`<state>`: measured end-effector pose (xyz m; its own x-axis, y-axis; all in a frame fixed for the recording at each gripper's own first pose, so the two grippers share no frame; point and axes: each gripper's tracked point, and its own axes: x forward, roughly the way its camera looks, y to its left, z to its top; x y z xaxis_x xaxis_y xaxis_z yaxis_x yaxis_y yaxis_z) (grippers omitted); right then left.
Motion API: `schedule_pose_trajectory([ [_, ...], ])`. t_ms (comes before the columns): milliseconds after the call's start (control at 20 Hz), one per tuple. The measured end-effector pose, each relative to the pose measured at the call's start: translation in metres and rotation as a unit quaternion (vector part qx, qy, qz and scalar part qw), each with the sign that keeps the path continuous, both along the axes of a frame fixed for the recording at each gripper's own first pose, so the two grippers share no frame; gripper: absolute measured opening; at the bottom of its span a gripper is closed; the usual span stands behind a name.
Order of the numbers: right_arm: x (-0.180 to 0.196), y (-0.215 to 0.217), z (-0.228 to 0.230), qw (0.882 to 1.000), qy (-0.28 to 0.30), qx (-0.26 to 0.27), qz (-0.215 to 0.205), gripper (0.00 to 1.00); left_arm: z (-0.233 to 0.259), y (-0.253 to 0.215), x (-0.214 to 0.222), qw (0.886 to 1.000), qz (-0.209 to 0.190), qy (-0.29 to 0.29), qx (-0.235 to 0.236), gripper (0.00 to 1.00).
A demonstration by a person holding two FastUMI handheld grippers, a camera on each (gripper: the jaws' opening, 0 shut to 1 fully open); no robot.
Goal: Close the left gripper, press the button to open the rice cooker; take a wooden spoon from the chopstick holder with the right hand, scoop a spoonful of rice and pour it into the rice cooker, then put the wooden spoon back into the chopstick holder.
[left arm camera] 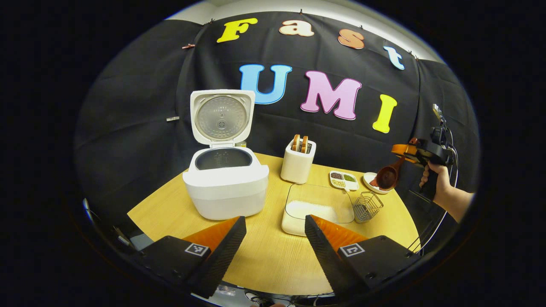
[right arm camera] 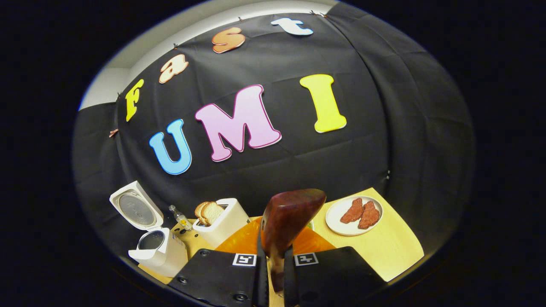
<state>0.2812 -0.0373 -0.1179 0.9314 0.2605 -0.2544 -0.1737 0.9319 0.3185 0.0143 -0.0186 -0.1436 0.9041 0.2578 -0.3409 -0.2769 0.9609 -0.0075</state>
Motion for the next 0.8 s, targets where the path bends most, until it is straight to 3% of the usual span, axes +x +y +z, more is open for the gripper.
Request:
schedule_pose_trajectory([
  [400,0.001,-0.004,-0.088,0.997,0.079,0.017,0.001,0.18,0.004,-0.013,0.003,0.999,0.039,0.009,0.019,0.95],
  [800,0.007,-0.013,-0.146,0.986,0.148,0.066,-0.045,0.2,0.007,-0.001,-0.002,0.997,0.068,0.021,0.012,0.96],
])
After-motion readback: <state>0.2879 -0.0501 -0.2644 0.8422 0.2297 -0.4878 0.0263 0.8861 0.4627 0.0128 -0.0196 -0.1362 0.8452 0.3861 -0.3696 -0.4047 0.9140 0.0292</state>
